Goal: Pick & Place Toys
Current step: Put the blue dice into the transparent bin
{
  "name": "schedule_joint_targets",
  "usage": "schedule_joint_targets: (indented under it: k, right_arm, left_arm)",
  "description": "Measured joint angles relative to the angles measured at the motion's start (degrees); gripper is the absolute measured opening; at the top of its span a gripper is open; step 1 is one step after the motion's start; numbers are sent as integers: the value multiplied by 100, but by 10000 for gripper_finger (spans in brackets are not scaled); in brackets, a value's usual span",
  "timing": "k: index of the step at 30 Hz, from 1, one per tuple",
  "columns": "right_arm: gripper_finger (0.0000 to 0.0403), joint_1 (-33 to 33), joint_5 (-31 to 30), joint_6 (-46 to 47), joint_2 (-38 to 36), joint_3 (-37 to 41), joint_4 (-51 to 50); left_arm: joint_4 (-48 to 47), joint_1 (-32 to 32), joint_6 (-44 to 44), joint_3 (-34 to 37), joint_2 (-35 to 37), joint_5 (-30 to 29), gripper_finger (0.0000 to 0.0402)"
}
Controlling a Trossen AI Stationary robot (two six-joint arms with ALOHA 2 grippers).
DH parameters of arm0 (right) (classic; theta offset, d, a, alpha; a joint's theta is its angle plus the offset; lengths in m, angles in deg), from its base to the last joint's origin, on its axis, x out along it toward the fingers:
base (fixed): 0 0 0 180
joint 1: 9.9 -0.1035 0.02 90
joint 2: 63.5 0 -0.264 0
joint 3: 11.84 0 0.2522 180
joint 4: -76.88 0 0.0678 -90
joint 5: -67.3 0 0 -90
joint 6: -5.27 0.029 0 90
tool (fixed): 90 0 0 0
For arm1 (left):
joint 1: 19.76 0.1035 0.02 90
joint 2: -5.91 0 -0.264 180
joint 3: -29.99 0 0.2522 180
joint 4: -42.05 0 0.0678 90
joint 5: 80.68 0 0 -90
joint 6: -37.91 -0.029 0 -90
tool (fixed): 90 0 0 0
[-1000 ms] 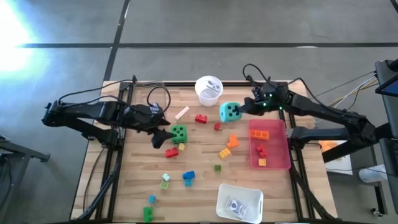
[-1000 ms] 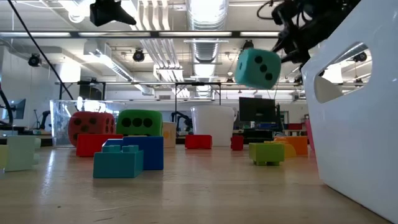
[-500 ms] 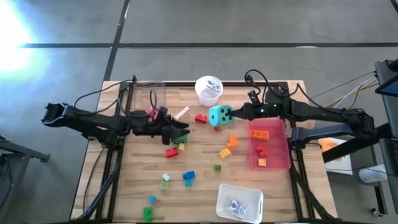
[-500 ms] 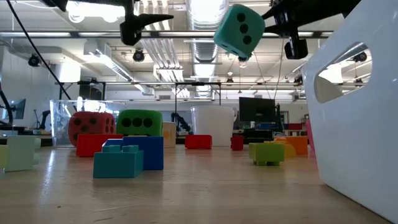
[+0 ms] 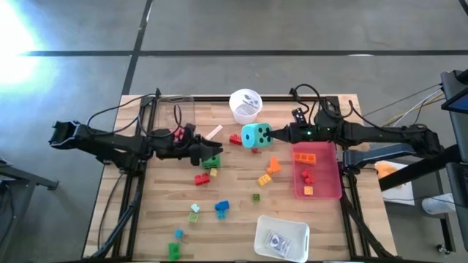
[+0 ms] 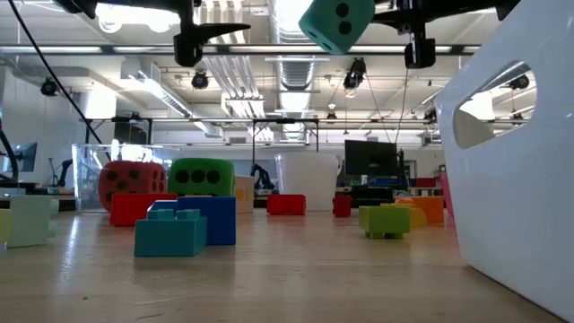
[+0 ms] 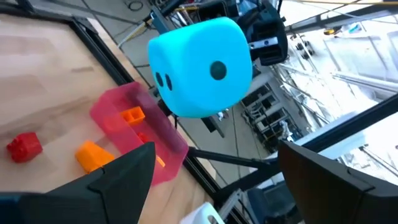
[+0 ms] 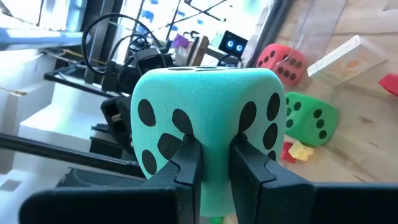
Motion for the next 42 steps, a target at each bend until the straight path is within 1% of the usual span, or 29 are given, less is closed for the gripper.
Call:
schedule_joint_targets:
  k: [5, 11, 16, 21, 26, 31, 35, 39, 42]
  right_arm:
    - [42, -193, -139, 14, 153, 2, 312]
    - [40, -274, -141, 23, 531, 0, 775]
    - [40, -287, -131, 55, 823, 0, 1408]
    - [40, -287, -121, 12, 1083, -126, 1576]
    - [40, -285, -89, -158, 1453, -509, 1566]
    - [40, -285, 69, -329, 1891, -988, 1567]
    - [39, -276, 253, -427, 2252, -1385, 1531]
    - [38, -274, 387, -563, 2544, -1707, 1585]
    - [38, -274, 414, -565, 2678, -1901, 1547]
  left_arm:
    - [4, 4, -47, 0, 0, -56, 346]
    - [39, 8, -86, 0, 0, -80, 394]
    - [103, 8, -63, 0, -2, -80, 385]
    - [209, 8, -40, 0, -7, -80, 397]
    - [220, 8, 49, -2, -7, -80, 393]
    - [246, 8, 131, -2, -7, -212, 393]
    - [455, 3, 102, -4, 0, -210, 392]
    - [690, -9, -220, -2, 15, -52, 392]
    - [845, -9, -288, -2, 13, 80, 392]
